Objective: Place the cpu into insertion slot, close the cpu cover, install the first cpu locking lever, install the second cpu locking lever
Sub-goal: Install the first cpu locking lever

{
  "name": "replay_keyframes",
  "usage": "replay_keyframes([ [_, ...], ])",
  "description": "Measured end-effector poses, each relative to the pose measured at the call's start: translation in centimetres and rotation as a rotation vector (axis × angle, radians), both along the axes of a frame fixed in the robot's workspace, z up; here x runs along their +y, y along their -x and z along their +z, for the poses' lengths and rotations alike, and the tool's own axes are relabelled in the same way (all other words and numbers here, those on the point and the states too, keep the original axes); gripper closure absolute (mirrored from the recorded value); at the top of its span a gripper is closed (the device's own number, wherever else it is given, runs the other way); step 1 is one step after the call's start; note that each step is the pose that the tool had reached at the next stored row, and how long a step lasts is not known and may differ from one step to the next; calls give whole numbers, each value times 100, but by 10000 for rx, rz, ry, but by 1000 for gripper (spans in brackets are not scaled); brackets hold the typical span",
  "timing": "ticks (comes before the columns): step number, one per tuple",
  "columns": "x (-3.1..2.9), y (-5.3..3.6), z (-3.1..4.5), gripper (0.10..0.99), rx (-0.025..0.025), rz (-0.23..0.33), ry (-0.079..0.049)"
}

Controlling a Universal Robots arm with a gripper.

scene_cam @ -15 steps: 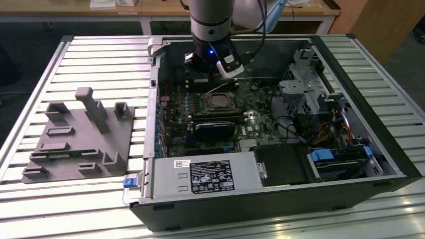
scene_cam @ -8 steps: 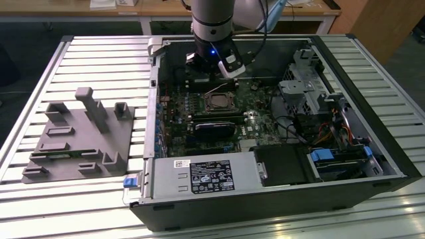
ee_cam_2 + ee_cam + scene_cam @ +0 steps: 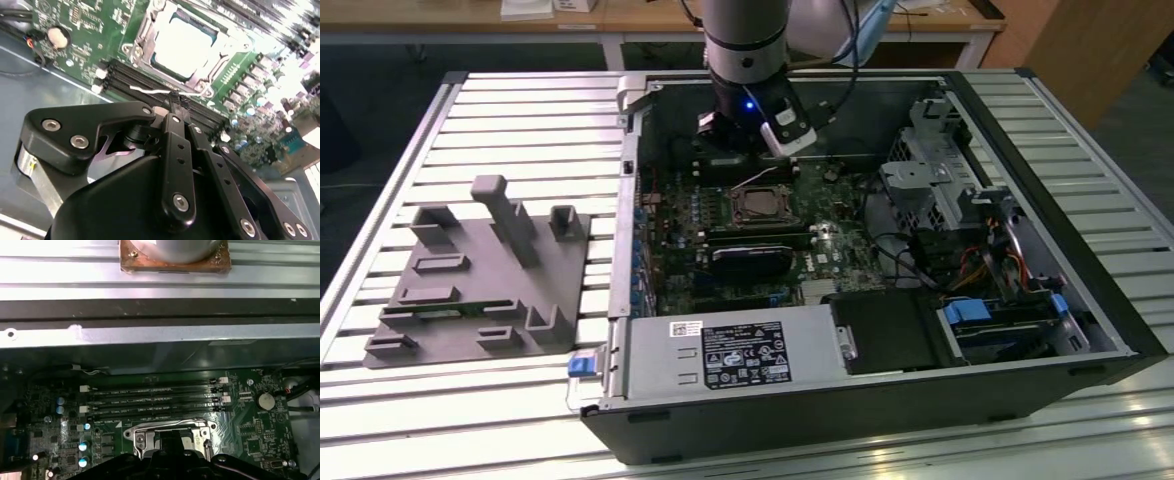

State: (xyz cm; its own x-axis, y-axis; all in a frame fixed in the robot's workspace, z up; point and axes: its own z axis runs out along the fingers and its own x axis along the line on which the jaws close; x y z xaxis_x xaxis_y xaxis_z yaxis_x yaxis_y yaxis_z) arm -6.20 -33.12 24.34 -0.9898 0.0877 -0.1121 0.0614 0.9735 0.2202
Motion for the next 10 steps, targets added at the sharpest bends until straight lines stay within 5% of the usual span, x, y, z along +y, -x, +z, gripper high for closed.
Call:
replay_keyframes([
  [3,0,-1,-22,980,-129,-7,59],
  [10,9,-29,-109,980,-173,-9,65],
])
